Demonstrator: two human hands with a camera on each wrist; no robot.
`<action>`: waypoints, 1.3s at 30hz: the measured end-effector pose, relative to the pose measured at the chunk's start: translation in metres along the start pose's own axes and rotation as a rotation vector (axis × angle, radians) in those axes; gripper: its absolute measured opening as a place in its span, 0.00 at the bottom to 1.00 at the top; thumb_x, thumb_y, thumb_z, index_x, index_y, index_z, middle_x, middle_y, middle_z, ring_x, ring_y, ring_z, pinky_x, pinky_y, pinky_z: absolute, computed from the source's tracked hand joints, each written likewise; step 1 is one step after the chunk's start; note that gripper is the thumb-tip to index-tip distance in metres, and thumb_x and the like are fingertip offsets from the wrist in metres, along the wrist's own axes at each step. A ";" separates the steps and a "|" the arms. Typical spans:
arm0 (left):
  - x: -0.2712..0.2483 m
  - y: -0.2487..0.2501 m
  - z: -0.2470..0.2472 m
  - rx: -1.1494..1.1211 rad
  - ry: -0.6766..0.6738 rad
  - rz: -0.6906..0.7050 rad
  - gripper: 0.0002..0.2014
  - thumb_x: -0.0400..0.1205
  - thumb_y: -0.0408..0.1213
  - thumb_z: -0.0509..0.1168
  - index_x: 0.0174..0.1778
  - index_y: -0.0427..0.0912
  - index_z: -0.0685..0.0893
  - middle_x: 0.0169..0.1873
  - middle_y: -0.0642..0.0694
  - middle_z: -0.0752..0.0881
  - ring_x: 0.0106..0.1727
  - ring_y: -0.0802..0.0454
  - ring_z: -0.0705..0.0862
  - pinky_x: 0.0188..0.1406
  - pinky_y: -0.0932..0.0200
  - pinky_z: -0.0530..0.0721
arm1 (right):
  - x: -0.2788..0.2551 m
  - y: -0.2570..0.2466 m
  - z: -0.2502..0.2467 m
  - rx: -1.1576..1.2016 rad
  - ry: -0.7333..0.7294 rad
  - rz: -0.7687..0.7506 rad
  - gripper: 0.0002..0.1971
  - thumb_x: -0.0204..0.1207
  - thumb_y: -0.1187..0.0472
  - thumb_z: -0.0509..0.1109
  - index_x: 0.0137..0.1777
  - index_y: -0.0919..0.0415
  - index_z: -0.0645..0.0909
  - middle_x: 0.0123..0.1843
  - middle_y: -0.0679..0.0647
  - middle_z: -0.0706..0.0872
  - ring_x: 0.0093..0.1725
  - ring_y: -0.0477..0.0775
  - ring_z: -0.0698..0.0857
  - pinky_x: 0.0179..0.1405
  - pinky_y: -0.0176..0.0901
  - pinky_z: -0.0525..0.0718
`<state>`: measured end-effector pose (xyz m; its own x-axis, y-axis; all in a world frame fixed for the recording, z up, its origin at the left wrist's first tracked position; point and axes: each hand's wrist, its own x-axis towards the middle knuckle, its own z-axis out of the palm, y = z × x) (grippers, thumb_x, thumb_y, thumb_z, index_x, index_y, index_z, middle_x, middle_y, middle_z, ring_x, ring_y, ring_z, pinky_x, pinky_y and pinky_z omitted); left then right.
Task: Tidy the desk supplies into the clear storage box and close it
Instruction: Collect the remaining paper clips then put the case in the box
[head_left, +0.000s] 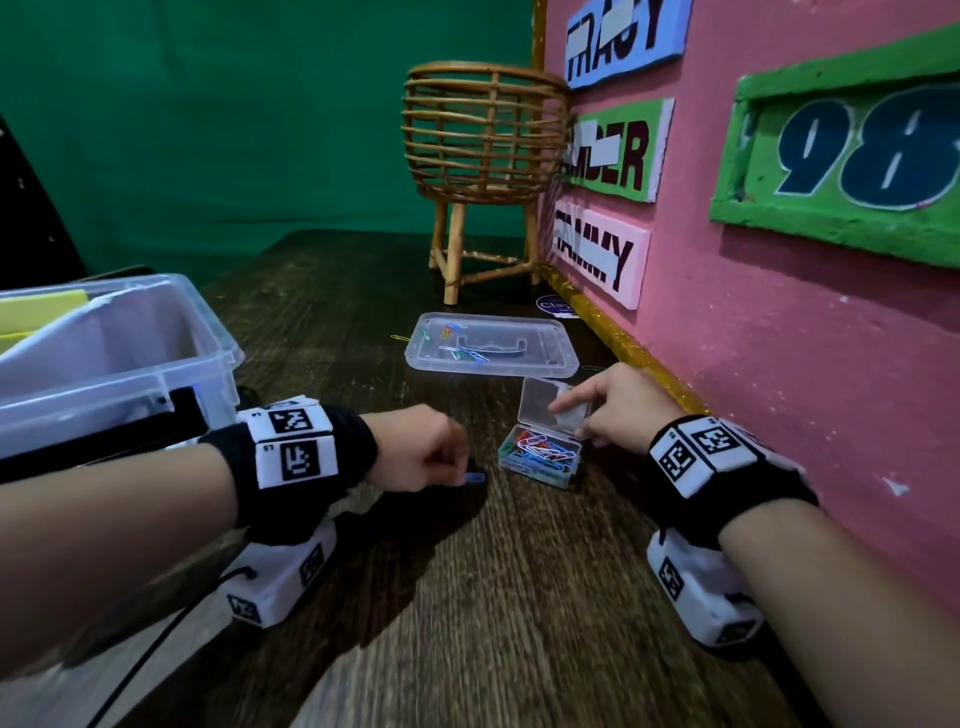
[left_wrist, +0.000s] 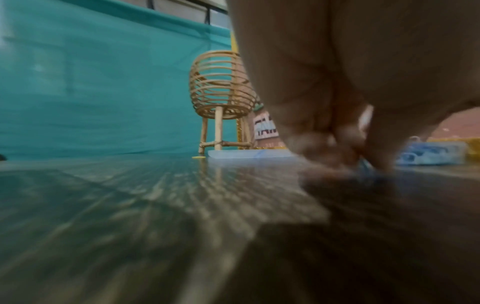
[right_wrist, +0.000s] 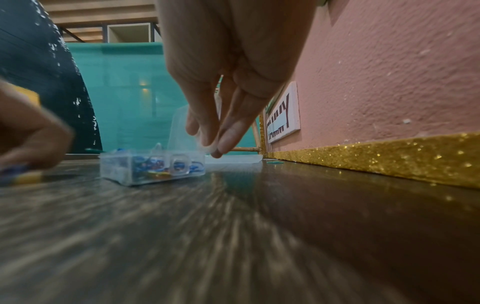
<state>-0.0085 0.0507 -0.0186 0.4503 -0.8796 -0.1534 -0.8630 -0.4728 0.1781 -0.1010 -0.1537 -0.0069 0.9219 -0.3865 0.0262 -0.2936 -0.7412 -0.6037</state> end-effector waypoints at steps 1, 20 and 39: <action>0.005 0.001 -0.001 -0.002 0.072 0.025 0.06 0.81 0.40 0.64 0.48 0.41 0.83 0.44 0.48 0.81 0.44 0.55 0.78 0.44 0.66 0.75 | -0.001 0.000 0.000 -0.001 -0.002 0.000 0.21 0.67 0.77 0.73 0.50 0.51 0.90 0.62 0.53 0.83 0.44 0.54 0.86 0.44 0.46 0.89; 0.101 -0.094 -0.043 0.228 0.136 -0.560 0.16 0.84 0.33 0.58 0.65 0.31 0.80 0.65 0.33 0.80 0.68 0.38 0.79 0.61 0.51 0.78 | -0.004 -0.002 -0.006 -0.190 0.170 0.020 0.16 0.73 0.73 0.68 0.54 0.57 0.89 0.62 0.54 0.86 0.62 0.53 0.81 0.65 0.40 0.75; 0.211 -0.253 -0.031 0.049 -0.088 -0.643 0.13 0.61 0.55 0.70 0.42 0.63 0.86 0.43 0.59 0.89 0.45 0.51 0.88 0.52 0.50 0.87 | 0.015 0.000 -0.001 -0.203 0.123 0.034 0.14 0.73 0.68 0.72 0.49 0.47 0.90 0.62 0.50 0.86 0.61 0.53 0.81 0.63 0.42 0.79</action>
<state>0.3126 -0.0170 -0.0658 0.8617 -0.4133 -0.2943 -0.4379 -0.8988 -0.0201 -0.0871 -0.1602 -0.0053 0.8764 -0.4681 0.1133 -0.3804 -0.8170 -0.4333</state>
